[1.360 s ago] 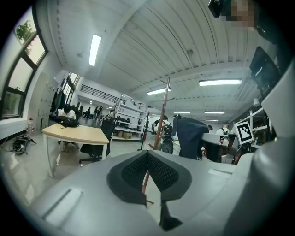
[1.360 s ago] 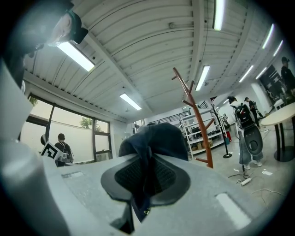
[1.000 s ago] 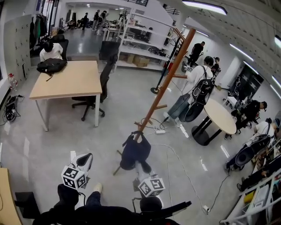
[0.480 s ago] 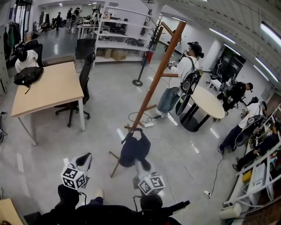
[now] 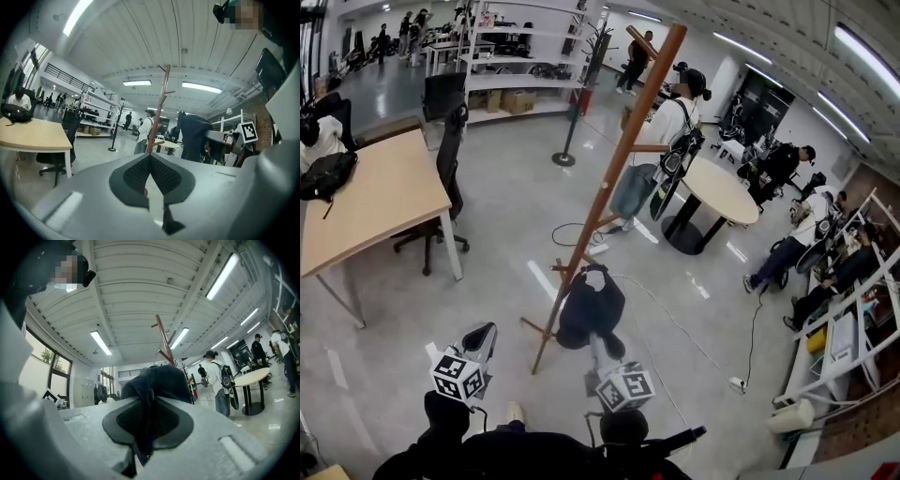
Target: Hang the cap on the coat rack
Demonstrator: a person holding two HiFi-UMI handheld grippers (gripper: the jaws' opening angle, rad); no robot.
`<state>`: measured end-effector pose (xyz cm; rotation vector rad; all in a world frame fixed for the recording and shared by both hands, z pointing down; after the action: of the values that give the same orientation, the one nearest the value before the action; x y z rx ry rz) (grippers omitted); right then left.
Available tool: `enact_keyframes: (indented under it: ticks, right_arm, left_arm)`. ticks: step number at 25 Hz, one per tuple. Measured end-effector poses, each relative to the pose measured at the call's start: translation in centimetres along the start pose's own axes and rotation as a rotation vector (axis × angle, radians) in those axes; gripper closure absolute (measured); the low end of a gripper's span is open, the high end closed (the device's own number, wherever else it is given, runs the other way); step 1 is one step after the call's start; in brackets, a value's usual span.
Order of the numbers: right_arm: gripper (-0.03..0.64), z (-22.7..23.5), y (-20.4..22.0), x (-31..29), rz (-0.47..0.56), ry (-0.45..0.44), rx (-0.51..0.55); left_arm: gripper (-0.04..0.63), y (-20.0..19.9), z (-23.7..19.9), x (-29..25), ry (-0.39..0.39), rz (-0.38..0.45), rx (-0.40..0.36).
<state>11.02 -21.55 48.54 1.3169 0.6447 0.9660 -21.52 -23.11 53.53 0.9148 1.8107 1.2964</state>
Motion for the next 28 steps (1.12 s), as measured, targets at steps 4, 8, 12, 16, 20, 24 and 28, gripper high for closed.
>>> enact_keyframes:
  ticks: [4, 8, 12, 16, 20, 24, 28]
  right_arm:
    - [0.581, 0.2, -0.6, -1.4, 0.021, 0.031, 0.012]
    - [0.581, 0.6, -1.5, -3.2, 0.048, 0.037, 0.035]
    - [0.581, 0.4, -2.6, -5.9, 0.087, 0.038, 0.055]
    - [0.581, 0.0, -4.3, -8.5, 0.139, 0.032, 0.080]
    - [0.581, 0.3, -6.2, -9.3, 0.181, 0.032, 0.111]
    - [0.581, 0.6, -7.4, -10.2, 0.205, 0.031, 0.135]
    - [0.581, 0.7, -8.3, -11.2, 0.213, 0.033, 0.158]
  left_arm:
    - [0.594, -0.4, -1.1, -1.5, 0.034, -0.011, -0.002]
    - [0.594, -0.5, -2.0, -2.4, 0.044, -0.013, 0.002]
    - [0.594, -0.6, -3.7, -2.9, 0.039, -0.016, 0.007]
    - [0.594, -0.7, -5.6, -3.0, 0.024, -0.013, 0.016]
    - [0.594, -0.5, -5.7, -3.1, 0.018, -0.012, 0.021]
    - [0.594, -0.5, -6.2, -3.4, 0.016, -0.012, 0.022]
    - [0.594, -1.0, -7.0, -3.7, 0.012, -0.012, 0.022]
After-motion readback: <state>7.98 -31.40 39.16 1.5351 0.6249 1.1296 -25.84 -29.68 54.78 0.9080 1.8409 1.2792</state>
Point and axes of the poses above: the fingertips, and each gripper's own axes: x backward along the fingers, z to its right, y out of its underside, the point moved 10 cm from there along x, backward along the fingers, and after that the axes turned 5 degrees about -y, right-handed, at the moved point
